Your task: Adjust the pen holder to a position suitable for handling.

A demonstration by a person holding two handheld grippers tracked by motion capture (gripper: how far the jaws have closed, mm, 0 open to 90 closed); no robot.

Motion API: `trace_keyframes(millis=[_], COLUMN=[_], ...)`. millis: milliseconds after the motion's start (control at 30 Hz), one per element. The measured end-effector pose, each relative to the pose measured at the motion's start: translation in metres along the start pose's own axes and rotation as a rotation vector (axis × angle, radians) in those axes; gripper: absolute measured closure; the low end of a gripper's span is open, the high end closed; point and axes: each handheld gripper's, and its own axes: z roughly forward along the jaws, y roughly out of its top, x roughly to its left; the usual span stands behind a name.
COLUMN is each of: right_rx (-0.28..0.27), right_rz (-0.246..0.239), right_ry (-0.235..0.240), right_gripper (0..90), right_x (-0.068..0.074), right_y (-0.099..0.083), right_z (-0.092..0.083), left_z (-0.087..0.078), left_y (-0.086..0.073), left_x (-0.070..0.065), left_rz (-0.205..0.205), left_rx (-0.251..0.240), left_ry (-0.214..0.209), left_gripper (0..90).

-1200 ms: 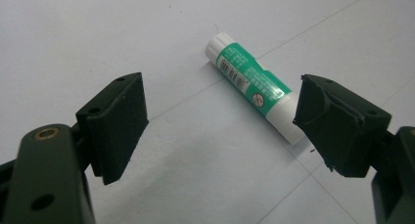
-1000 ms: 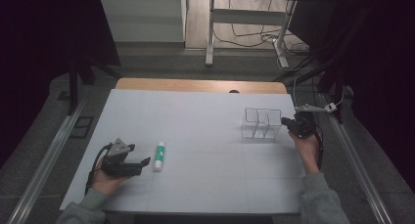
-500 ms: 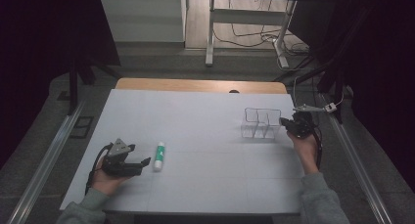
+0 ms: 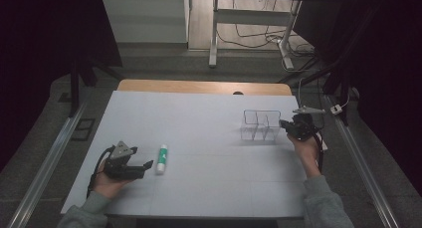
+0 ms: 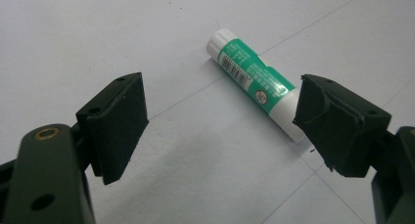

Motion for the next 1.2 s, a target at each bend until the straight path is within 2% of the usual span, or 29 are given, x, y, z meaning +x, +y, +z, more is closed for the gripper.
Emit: trace_keyframes(millis=[300, 633, 867, 1200], right_rx=[0.003, -0.004, -0.011, -0.009], right_rz=[-0.001, -0.016, -0.015, -0.041], right_ry=[0.003, 0.015, 0.035, 0.066], right_gripper=[89.5, 89.5, 89.5, 89.5], right_x=[0.004, 0.016, 0.023, 0.038], right_y=[0.0, 0.003, 0.005, 0.007], right_z=[0.004, 0.012, 0.016, 0.024], left_z=[0.0, 0.0, 0.001, 0.003], left_y=[0.0, 0.0, 0.001, 0.001], left_x=[0.0, -0.001, -0.002, -0.003], left_rz=[-0.002, -0.002, 0.0, 0.002], left_rx=[-0.001, 0.0, 0.005, 0.012], left_ry=[0.0, 0.001, -0.001, -0.004], left_gripper=[19.3, 19.3, 19.3, 19.3])
